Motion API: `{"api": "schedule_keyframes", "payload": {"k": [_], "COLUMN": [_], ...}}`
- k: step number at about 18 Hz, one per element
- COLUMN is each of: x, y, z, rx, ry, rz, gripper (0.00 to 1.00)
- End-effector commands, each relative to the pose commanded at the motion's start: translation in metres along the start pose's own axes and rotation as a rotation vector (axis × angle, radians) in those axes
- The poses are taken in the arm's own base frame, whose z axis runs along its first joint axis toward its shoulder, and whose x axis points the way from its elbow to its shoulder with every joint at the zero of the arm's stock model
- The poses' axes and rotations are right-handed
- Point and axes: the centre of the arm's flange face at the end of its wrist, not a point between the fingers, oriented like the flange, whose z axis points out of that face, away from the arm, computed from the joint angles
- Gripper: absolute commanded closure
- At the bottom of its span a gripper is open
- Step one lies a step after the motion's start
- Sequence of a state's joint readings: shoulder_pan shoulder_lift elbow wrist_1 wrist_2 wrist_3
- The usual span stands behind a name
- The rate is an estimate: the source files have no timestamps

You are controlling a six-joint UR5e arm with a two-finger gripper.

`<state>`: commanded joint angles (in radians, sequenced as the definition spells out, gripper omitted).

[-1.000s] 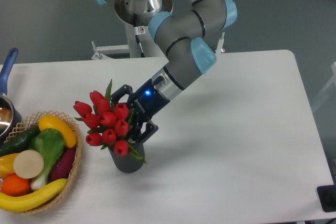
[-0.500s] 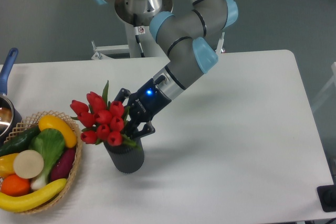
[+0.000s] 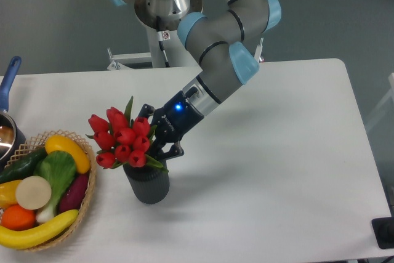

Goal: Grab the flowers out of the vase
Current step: 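Lift the gripped tulips upward, drawing the stems out of the vase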

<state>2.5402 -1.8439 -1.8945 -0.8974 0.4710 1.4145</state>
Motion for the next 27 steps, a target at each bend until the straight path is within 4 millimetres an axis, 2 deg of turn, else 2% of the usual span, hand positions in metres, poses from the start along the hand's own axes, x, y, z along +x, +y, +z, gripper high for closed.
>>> {"api": "schedule_keyframes", "payload": {"k": [4, 14, 20, 23, 27], "x": [-0.002, 0.005, 0.009, 0.008, 0.003], "y": [-0.023, -0.052, -0.078, -0.087, -0.109], "z": [-0.011, -0.032, -0.046, -0.051, -0.061], "rx": [0.024, 0.036, 0.067, 0.072, 0.085], "ry": [-0.018, -0.054, -0.07, -0.077, -0.093], "rz": [-0.087, -0.17, -0.173, -0.175, -0.2], "gripper": [0.58, 0.58, 0.58, 0.58, 0.58]}}
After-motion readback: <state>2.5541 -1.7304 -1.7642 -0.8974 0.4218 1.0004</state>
